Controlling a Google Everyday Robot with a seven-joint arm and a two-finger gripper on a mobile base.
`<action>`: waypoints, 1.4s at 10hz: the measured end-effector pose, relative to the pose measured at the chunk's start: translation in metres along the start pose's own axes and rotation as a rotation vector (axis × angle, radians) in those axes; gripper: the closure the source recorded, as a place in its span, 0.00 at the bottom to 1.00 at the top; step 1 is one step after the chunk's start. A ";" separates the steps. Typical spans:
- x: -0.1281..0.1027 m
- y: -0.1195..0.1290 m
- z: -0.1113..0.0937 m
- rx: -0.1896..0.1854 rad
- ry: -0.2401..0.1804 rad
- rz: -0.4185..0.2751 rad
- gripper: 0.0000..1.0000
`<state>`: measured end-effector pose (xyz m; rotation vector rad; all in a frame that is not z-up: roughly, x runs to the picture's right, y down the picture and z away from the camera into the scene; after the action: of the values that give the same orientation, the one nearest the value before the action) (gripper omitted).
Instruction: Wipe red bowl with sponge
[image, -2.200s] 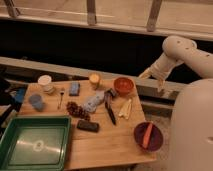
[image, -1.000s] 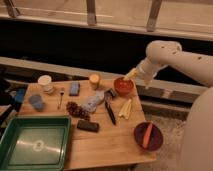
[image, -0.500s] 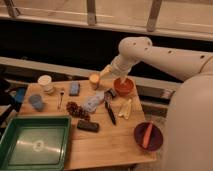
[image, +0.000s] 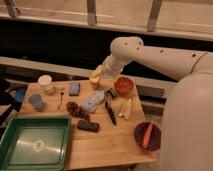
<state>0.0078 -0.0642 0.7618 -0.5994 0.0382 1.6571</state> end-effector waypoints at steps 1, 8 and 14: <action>0.000 -0.001 0.000 0.001 0.000 0.001 0.24; -0.036 0.078 0.008 0.051 -0.118 -0.176 0.24; -0.052 0.139 0.073 0.037 -0.052 -0.313 0.24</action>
<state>-0.1449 -0.1124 0.8030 -0.5052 -0.0600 1.3645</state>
